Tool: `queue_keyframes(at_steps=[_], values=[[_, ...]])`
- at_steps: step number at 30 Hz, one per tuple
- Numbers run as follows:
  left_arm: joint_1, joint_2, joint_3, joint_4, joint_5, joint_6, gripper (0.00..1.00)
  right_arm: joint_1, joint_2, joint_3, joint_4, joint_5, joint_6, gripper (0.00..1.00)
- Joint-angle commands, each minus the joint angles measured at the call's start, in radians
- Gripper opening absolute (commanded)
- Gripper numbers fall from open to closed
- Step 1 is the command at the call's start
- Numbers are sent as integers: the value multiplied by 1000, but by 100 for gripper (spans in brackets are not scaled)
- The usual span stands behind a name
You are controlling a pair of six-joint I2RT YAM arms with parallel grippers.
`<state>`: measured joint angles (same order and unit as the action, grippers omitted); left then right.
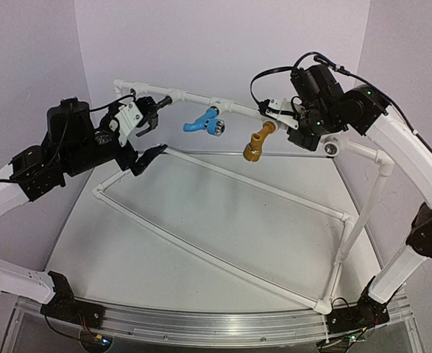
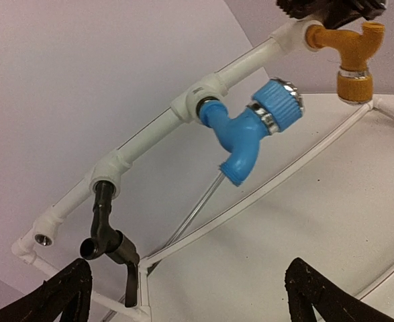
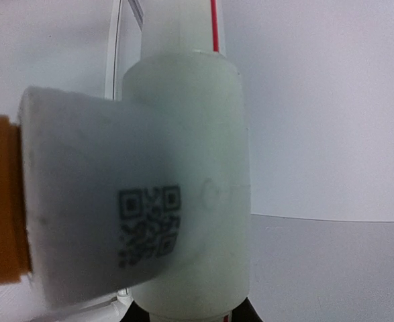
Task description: Install the water faucets
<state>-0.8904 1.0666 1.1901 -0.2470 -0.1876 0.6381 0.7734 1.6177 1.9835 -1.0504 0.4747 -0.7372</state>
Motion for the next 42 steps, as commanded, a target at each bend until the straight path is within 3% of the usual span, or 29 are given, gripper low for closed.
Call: queue_keyframes(at_steps=[1,6,9,15,18,23,35,42], values=[[98,74,155,-94,20,-289,100,-54,24,21,305,77,-36,12],[263,187,334,-140,156,-447,98,-88,-17,-31,317,66,-1,33],[303,270,438,-110,131,-456,97,-97,-59,-65,317,59,40,47],[436,515,740,-128,149,-532,95,-97,-164,-138,298,65,103,63],[450,656,916,-156,131,-510,95,-96,-190,-141,266,87,129,70],[459,838,1061,-77,71,-418,95,-97,-238,-194,243,106,157,75],[465,1181,1301,298,-189,-95,97,-135,-263,-269,242,151,268,76],[482,1176,1143,376,-169,102,97,-194,-249,-274,232,182,260,76]])
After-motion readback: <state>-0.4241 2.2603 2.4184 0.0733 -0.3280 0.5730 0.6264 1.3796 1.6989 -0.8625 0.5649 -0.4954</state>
